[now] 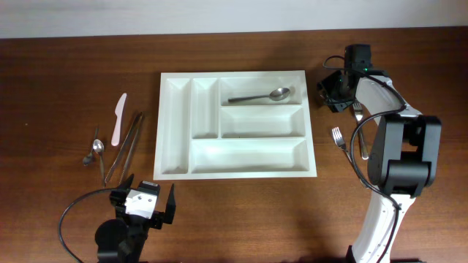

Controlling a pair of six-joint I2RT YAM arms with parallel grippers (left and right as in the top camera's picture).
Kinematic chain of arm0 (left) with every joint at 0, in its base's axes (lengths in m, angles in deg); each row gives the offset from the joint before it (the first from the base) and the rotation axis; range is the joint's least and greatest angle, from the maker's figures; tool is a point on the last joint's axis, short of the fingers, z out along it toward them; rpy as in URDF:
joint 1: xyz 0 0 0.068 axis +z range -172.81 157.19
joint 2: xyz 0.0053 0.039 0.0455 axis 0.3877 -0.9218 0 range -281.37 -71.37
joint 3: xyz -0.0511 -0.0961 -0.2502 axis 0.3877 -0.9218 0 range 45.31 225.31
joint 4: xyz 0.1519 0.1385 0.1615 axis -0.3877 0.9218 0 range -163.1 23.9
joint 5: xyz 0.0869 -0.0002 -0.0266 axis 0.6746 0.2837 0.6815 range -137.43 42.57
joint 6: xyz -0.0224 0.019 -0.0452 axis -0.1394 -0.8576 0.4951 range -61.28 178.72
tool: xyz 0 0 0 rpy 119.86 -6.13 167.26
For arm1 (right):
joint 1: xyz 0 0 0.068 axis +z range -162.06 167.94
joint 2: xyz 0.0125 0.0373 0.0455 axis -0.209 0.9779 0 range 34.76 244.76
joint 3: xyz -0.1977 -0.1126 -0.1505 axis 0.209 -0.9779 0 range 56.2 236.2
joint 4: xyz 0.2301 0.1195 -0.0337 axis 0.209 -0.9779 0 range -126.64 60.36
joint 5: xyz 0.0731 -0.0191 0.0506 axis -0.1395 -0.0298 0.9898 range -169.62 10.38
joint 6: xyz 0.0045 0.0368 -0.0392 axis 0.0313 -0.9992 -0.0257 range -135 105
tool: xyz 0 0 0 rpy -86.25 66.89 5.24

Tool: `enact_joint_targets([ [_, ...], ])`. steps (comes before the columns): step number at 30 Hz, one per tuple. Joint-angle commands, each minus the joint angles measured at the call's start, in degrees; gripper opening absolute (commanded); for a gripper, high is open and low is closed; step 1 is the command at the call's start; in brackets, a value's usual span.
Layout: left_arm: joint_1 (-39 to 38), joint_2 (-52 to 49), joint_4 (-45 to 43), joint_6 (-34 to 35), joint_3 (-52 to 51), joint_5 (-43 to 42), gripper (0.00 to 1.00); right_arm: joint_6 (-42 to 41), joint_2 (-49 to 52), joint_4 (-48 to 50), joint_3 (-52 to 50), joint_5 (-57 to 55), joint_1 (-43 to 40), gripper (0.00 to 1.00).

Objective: Pack container
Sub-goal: 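Move the right gripper to the upper spoon and grasp it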

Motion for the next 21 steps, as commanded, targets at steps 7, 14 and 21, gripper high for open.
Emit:
enact_joint_targets([
  [7, 0.13, 0.35, -0.15, 0.79, -0.26, -0.59, 0.99, 0.85, 2.01, 0.09, -0.63, -0.94, 0.46, 0.4],
  [14, 0.13, 0.35, -0.15, 0.79, -0.26, -0.59, 0.99, 1.25, 2.01, -0.17, -0.63, -0.92, 0.46, 0.31],
  [21, 0.13, 0.35, -0.15, 0.79, -0.26, -0.59, 0.99, 3.26, 2.01, -0.39, -0.63, -0.92, 0.46, 0.25],
])
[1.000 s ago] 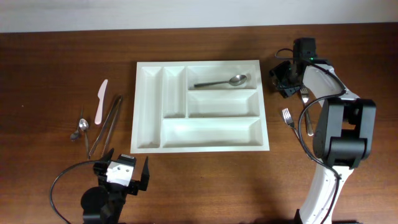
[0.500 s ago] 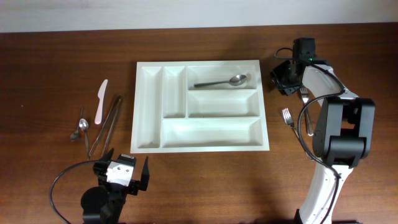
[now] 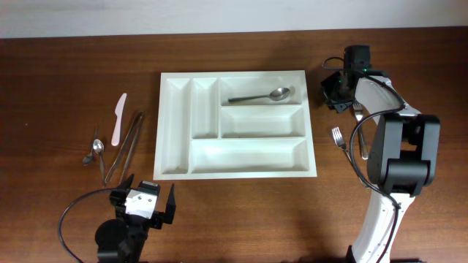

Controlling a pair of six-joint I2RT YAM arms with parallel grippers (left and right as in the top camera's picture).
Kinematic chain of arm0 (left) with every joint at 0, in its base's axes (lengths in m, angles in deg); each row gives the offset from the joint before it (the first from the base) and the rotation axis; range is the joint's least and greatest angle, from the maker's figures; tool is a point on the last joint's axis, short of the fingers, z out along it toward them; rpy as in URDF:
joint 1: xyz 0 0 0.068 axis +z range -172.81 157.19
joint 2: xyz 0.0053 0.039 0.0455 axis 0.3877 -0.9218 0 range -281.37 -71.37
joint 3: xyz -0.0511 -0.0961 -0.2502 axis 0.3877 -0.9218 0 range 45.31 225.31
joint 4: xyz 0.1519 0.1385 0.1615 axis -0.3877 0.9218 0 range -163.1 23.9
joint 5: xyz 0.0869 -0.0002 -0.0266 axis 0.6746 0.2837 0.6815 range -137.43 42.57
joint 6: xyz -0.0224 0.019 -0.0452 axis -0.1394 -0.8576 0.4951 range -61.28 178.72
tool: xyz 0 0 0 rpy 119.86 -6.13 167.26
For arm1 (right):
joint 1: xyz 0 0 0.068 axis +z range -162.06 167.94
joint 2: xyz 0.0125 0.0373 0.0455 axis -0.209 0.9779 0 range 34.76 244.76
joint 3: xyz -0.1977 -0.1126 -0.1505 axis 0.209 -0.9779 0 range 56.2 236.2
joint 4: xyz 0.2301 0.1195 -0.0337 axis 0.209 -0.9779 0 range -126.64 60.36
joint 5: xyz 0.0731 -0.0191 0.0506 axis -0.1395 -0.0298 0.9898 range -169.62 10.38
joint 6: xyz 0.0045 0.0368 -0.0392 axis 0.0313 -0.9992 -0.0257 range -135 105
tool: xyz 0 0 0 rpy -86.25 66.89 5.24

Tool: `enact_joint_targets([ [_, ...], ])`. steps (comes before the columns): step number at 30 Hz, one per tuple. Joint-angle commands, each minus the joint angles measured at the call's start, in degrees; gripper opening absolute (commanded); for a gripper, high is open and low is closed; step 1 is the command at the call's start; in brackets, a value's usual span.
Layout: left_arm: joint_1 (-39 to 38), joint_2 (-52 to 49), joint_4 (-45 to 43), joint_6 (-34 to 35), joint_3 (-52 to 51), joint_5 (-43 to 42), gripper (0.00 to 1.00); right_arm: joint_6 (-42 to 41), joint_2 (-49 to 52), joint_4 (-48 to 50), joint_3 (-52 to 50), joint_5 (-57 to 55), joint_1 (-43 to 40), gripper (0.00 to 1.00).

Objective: Pack container
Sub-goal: 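Move the right gripper to the upper spoon and grasp it, then carry the spoon into the upper right compartment and release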

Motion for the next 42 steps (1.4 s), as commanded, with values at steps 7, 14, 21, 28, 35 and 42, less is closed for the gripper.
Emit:
enact_joint_targets([
  [7, 0.13, 0.35, -0.15, 0.79, -0.26, -0.59, 0.99, 4.09, 1.38, -0.2, -0.63, -0.98, 0.42, 0.2],
  [14, 0.13, 0.35, -0.15, 0.79, -0.26, -0.59, 0.99, 5.77, 1.38, -0.24, -0.63, -0.94, 0.39, 0.04],
  [21, 0.13, 0.35, -0.15, 0.79, -0.26, -0.59, 0.99, 7.28, 1.38, -0.28, -0.63, -0.94, 0.39, 0.04],
  [28, 0.13, 0.35, -0.15, 0.79, -0.26, -0.59, 0.99, 10.54, 1.2, -0.24, -0.24, -0.9, 0.37, 0.04],
  [35, 0.13, 0.35, -0.15, 0.79, -0.26, -0.59, 0.99, 12.85, -0.39, -1.2, 3.28, -0.72, 0.35, 0.04],
  [42, 0.13, 0.35, -0.15, 0.79, -0.26, -0.59, 0.99, 17.68, -0.81, -4.85, 9.77, -0.74, 0.35, 0.04],
])
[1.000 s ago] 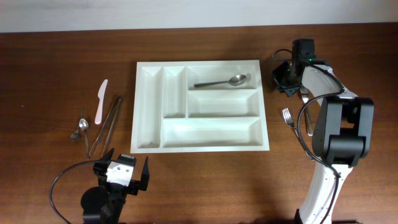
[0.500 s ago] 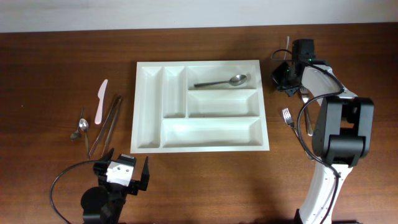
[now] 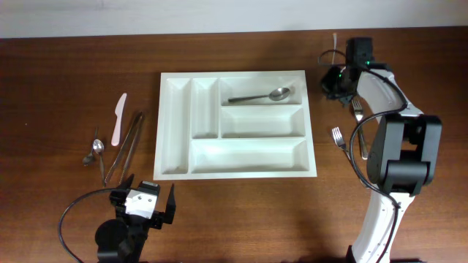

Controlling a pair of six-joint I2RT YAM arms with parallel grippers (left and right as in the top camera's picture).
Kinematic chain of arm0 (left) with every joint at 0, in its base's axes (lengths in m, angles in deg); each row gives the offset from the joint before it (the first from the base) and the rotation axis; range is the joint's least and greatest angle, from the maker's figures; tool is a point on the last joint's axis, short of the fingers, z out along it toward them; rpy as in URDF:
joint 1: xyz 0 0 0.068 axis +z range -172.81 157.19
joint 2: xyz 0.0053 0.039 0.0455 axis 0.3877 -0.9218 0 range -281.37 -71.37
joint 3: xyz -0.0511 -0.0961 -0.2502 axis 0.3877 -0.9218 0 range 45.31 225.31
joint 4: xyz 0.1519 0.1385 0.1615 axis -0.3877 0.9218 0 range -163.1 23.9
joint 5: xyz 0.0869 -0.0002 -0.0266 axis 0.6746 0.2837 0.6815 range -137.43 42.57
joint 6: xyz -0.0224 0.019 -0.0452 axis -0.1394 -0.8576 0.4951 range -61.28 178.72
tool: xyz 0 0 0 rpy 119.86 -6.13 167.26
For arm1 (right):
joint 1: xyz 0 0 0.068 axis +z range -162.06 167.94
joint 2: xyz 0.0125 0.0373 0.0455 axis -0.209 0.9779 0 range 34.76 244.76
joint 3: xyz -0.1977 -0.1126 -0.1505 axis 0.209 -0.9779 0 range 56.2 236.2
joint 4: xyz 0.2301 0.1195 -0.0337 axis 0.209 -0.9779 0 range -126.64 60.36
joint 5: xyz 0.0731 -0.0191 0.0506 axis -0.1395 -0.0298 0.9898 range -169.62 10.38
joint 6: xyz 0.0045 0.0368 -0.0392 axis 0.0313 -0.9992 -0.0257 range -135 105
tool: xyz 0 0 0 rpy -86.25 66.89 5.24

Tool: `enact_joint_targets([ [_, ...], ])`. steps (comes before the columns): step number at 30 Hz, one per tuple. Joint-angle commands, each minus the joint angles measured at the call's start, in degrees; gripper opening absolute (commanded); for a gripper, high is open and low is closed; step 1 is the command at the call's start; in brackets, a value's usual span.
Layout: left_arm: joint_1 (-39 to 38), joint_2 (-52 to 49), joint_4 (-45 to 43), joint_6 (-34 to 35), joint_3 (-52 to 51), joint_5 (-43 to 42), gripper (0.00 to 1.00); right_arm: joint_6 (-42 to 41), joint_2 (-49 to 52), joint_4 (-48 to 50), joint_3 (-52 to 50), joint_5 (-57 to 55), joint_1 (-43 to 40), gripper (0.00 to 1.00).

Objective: Pack container
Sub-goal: 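Carry the spoon into the upper right compartment and release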

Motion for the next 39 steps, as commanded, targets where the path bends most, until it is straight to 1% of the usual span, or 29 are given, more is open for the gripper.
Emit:
enact_joint_targets([
  [1, 0.13, 0.35, -0.15, 0.79, -0.26, -0.61, 0.99, 4.35, -0.98, -1.36, 4.5, -0.59, 0.31, 0.04],
  [5, 0.13, 0.35, -0.15, 0.79, -0.26, -0.61, 0.99, 8.68, -1.01, -3.39, 7.52, -0.5, 0.31, 0.04],
  [8, 0.13, 0.35, -0.15, 0.79, -0.26, -0.61, 0.99, 13.57, -1.03, -5.18, 9.29, 0.59, 0.42, 0.04],
  [12, 0.13, 0.35, -0.15, 0.79, -0.26, -0.59, 0.99, 20.48, -1.03, -6.99, 10.82, 4.68, 0.48, 0.04],
  [17, 0.13, 0.35, -0.15, 0.79, -0.26, -0.61, 0.99, 29.09, -1.14, -9.49, 11.45, 12.37, 0.48, 0.04],
  [24, 0.13, 0.35, -0.15, 0.79, -0.26, -0.59, 0.99, 38.86, -1.14, -15.82, 11.5, 20.85, 0.76, 0.04],
  [29, 0.13, 0.35, -0.15, 0.79, -0.26, -0.59, 0.99, 43.87, -1.14, -19.8, 11.5, 21.33, 2.36, 0.04],
  [35, 0.13, 0.35, -0.15, 0.79, -0.26, -0.59, 0.99, 50.31, -1.14, -22.71, 11.5, 21.24, 6.32, 0.04],
  [39, 0.13, 0.35, -0.15, 0.79, -0.26, -0.59, 0.99, 54.53, -1.14, -24.22, 11.47, 18.14, 9.31, 0.04],
])
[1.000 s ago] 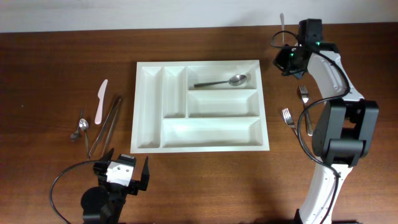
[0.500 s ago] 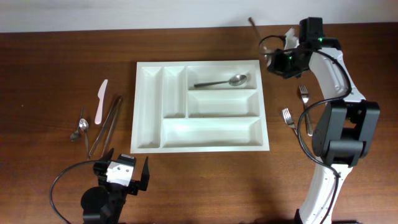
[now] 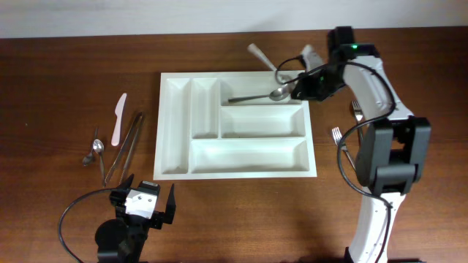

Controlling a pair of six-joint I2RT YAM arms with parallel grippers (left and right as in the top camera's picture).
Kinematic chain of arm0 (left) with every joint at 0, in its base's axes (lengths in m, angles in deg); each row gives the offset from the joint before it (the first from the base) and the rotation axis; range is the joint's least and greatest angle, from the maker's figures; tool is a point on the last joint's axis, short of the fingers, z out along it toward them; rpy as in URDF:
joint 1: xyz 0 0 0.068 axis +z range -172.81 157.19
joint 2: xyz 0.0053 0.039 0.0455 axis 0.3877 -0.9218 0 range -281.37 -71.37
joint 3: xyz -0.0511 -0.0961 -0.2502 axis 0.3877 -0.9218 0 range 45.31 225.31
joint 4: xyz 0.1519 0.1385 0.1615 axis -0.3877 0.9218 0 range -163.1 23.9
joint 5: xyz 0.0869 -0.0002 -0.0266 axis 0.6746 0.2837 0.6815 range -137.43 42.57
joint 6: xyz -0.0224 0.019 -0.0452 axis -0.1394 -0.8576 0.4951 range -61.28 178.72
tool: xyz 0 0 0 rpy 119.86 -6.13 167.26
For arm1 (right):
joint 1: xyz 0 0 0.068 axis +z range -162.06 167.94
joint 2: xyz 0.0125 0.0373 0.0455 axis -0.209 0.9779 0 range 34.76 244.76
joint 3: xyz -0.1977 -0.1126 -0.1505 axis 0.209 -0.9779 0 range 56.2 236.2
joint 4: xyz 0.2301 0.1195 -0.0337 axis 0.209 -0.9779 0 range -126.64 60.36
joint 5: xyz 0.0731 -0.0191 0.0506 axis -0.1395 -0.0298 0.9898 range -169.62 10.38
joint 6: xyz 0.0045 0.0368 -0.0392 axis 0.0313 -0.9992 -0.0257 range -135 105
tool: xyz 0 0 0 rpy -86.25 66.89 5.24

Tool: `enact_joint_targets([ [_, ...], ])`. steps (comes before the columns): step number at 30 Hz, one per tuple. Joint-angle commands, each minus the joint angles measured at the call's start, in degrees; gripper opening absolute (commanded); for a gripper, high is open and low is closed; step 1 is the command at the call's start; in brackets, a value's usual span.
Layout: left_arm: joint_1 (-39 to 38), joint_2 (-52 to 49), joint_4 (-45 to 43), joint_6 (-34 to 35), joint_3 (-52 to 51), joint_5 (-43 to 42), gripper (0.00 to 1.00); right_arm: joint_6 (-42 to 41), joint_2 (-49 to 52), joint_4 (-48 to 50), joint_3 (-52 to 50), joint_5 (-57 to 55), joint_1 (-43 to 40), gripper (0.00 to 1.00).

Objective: Pack container
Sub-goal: 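Carry the spoon into the upper right compartment and release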

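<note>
The white cutlery tray (image 3: 175, 128) lies mid-table, with one metal spoon (image 3: 257, 96) in its top right compartment. My right gripper (image 3: 298, 83) hovers over that compartment's right end, shut on a silver utensil (image 3: 263, 58) that looks like a spoon. The utensil slants up and left past the tray's far rim. Two forks (image 3: 337, 136) (image 3: 357, 109) lie on the table right of the tray, partly hidden by the arm. My left gripper (image 3: 143, 207) rests open near the front edge, holding nothing.
Left of the tray lie a white plastic knife (image 3: 118, 118), metal tongs (image 3: 123, 146) and a small spoon (image 3: 96, 150). The right arm's cable loops down over the table beside the forks.
My right gripper has moved left from beside the tray's top right corner to above the top right compartment. The utensil it carries now shows plainly. The left arm has stayed put.
My right gripper was low among the cutlery right of the tray and stayed there at the second moment. Then it stood higher, with a thin utensil sticking up from it. Now it holds that utensil over the compartment with the spoon.
</note>
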Motion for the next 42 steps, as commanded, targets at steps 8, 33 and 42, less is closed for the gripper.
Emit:
enact_joint_targets([
  [8, 0.13, 0.35, -0.15, 0.79, -0.26, -0.57, 0.99, 9.14, -1.11, 0.31, 1.44, -7.98, 3.39, 0.04],
  [33, 0.13, 0.35, -0.15, 0.79, -0.26, -0.57, 0.99, 5.11, -0.66, 2.62, 1.36, -12.57, 1.38, 0.52],
  [42, 0.13, 0.35, -0.15, 0.79, -0.26, -0.57, 0.99, -9.03, -0.72, 0.33, 8.7, -12.33, -0.96, 0.78],
])
